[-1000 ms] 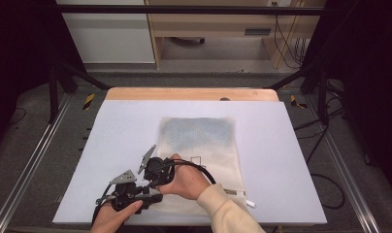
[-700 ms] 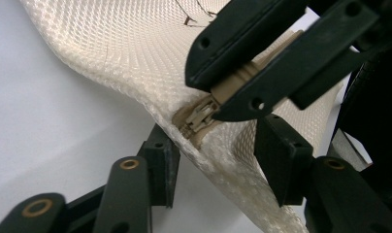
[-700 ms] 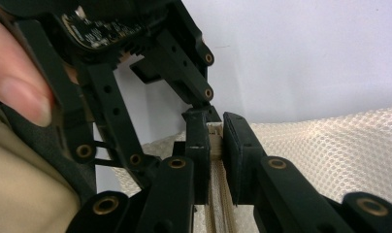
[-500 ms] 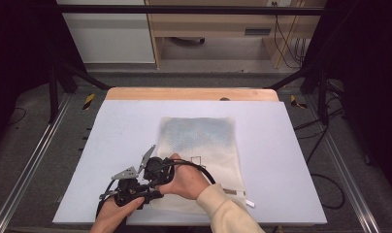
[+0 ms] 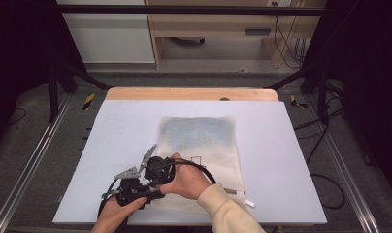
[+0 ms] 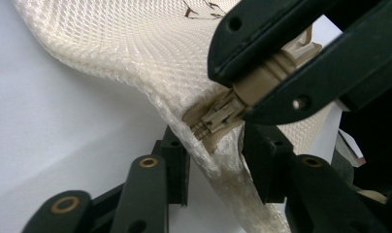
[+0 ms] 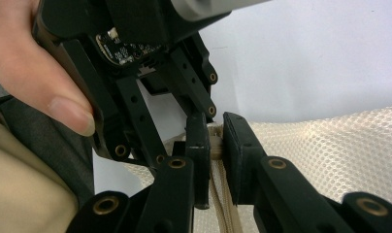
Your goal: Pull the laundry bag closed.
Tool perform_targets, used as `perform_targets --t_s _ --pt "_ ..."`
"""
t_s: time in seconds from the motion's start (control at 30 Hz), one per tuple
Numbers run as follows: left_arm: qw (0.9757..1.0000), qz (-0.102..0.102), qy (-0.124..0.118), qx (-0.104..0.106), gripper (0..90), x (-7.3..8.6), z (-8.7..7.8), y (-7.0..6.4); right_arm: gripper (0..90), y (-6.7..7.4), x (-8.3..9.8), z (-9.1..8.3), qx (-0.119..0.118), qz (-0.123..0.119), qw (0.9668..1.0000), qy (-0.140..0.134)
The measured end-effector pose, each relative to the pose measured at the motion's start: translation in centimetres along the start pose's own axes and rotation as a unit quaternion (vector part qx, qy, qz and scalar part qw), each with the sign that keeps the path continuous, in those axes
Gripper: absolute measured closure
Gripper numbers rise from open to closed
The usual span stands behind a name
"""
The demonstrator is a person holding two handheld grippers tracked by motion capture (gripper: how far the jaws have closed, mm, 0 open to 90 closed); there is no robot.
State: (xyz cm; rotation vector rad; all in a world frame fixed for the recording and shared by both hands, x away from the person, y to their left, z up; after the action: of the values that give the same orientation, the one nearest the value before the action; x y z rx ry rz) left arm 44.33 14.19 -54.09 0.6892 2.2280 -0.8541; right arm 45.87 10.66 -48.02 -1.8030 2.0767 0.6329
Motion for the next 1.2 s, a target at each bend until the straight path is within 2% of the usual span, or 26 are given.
perform_targets --t_s 0.3,0.43,0.93,1.2 --pt "1.0 0.0 -0.001 0.008 79.5 -0.3 -0.2 0.0 81.8 -0.1 0.3 -0.3 0.002 -0.003 1.0 -0.002" --pt "1.0 0.0 0.0 0.007 82.4 -0.3 -0.3 0.0 81.8 -0.1 0.4 -0.4 0.004 -0.007 1.0 -0.001" --pt "1.0 0.001 0.001 -0.002 83.9 -0.4 -0.5 0.3 82.0 -0.2 0.8 -0.2 0.018 -0.017 0.9997 0.0" --pt "1.0 -0.002 0.001 -0.003 84.2 -0.4 -0.5 0.2 82.2 -0.3 1.4 -0.1 0.026 -0.026 0.9993 0.01"
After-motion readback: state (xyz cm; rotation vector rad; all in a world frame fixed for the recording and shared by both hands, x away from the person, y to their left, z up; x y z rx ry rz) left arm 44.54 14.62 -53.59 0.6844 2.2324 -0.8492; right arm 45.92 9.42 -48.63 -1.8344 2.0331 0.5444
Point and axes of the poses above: each handheld gripper's, and its own axes: z roughly forward along the jaws, x roughly out of its underside, y roughly to its left, the point moved 9 cm from there along z, roughly forward along the jaws, and after that the axes turned 8 degrees about -x, right-handed, at the moved point
